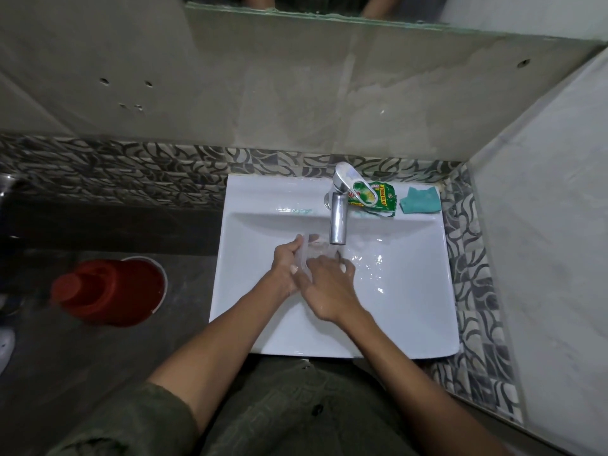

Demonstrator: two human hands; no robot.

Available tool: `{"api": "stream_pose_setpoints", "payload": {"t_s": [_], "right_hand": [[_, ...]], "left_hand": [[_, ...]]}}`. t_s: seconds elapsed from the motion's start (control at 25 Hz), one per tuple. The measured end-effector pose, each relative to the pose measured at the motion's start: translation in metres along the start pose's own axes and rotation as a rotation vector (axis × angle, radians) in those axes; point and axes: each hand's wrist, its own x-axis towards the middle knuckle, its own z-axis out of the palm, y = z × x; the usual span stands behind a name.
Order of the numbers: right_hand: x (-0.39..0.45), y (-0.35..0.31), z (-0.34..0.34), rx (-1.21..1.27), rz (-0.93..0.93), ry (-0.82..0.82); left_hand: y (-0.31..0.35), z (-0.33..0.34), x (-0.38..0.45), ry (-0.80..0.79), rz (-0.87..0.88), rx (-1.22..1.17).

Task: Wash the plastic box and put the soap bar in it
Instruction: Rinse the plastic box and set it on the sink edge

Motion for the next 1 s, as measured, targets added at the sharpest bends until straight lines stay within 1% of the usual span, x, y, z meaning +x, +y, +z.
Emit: {"api": "stream_pose_setpoints", "payload": {"t_s": [0.08, 0.12, 0.16, 0.28, 0.36, 0.4, 0.48, 0.56, 0.64, 0.68, 0.72, 0.84, 0.88, 0.92, 1.0], "right_hand": [[-0.002, -0.002, 0.001, 0.219, 0.037, 0.003], [0.002, 0.0, -0.003, 0.291, 0.074, 0.018], [0.009, 0.002, -0.007, 0.286, 0.093, 0.046], [0.027, -0.002, -0.018, 0.128, 0.104, 0.136], [0.027, -0.008, -0.013, 0.064, 0.037, 0.14], [0.02, -0.007, -0.009, 0.019, -0.024, 0.099], [0.0, 0.008, -0.002, -0.021, -0.167, 0.044], [-0.017, 0.03, -0.004, -0.062, -0.269, 0.057], [-0.014, 0.046, -0.012, -0.111, -0.324, 0.086], [-0.009, 0.051, -0.016, -0.076, -0.311, 0.096], [-0.001, 0.053, -0.021, 0.019, -0.255, 0.106], [0.019, 0.051, -0.036, 0.617, 0.065, 0.158], [0.023, 0.048, -0.036, 0.781, 0.165, 0.164], [0.027, 0.044, -0.036, 0.895, 0.25, 0.17], [0.031, 0.033, -0.031, 1.026, 0.39, 0.184]], "left_hand": [[0.001, -0.006, 0.003, 0.033, 0.046, -0.091], [0.0, -0.009, 0.006, 0.039, 0.056, -0.095], [-0.003, -0.011, 0.007, 0.035, 0.047, -0.066], [-0.013, -0.001, 0.004, 0.007, -0.04, -0.027], [-0.01, 0.002, 0.005, -0.027, -0.041, -0.06], [-0.006, 0.002, 0.005, -0.023, -0.04, -0.072], [0.003, -0.005, 0.009, 0.012, -0.051, -0.075], [0.007, -0.009, 0.01, 0.016, -0.067, -0.057], [0.004, -0.005, 0.008, 0.011, -0.107, -0.03], [0.002, -0.001, 0.007, 0.001, -0.155, -0.008], [0.0, 0.003, 0.005, -0.013, -0.198, 0.03], [0.003, 0.009, -0.001, -0.051, -0.237, 0.128], [0.004, 0.01, -0.002, -0.055, -0.235, 0.142], [0.005, 0.012, -0.004, -0.048, -0.225, 0.161], [0.005, 0.011, -0.007, -0.021, -0.17, 0.246]]}}
